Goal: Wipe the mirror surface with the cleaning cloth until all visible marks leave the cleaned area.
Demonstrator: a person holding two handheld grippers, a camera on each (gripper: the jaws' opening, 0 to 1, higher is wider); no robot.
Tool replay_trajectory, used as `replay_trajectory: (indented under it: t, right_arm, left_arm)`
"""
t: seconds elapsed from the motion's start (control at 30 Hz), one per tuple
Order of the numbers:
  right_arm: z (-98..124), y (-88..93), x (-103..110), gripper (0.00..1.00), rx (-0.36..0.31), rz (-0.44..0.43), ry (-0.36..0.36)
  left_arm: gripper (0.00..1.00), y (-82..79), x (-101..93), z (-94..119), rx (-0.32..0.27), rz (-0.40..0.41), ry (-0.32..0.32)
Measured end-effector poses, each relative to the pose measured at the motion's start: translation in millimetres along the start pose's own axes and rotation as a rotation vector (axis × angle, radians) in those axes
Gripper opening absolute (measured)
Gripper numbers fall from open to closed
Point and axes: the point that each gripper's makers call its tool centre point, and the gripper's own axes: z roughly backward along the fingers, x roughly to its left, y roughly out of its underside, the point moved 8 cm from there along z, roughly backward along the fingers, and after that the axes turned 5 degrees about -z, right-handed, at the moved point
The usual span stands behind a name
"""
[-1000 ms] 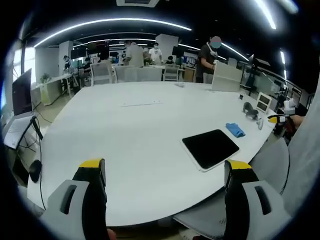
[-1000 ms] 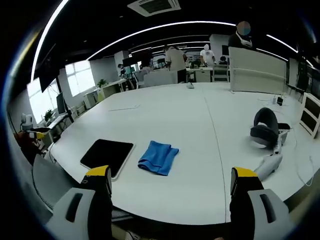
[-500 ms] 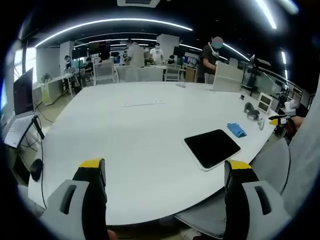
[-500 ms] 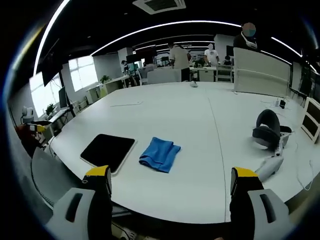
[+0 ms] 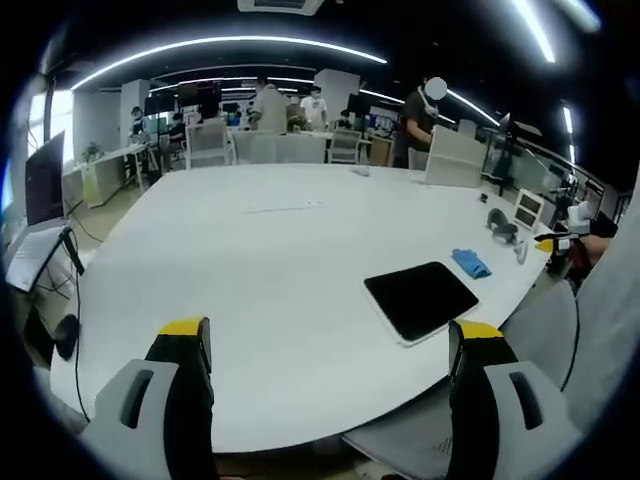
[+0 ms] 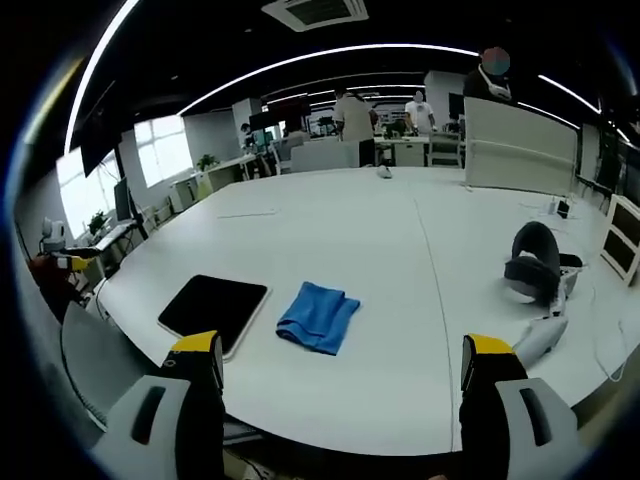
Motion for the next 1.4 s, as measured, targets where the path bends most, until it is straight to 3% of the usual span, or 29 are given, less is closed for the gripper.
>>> replay_trajectory:
  t: [0.33,0.5,0.67,0.93,1.17,1.27,1.4]
  right_arm:
    - [-3,7.4,-6,0.98,0.015,-0.017,0.017]
    - [-5,6.5,-4,0.98,0.006,-0.024,0.026]
    - [-15,0.2,-1,0.98,-0.002,-0.037,0.040]
    - [-47,-13.6,7,0.96,-0.040,-0.058,0.063]
    - [-84,-23.9,20,0.91,-0.047,-0.009,0.066]
    - [-100,-21.3,25,0.88,-0.033,-0.004,0.066]
    - [-125,-8.2,28,0.76,0.000,-0.027,0.109]
  left_arm:
    - [0.99,1.8,7.0,4,0.005,0.008,-0.020]
    - [0.98,-0.8,8.5,5,-0.016,-0.008,-0.040]
    - [0.99,7.0,13.7,-2,-0.009,0.005,-0.036]
    - [0.99,16.4,-2.3,-15,0.020,-0.010,0.006]
    - [0.99,25.0,-16.6,-30,0.035,-0.029,0.040]
    - [0.99,28.4,-24.0,-36,0.046,-0.042,0.052]
    - [0.98,34.6,-31.9,-43,0.058,-0.051,0.056]
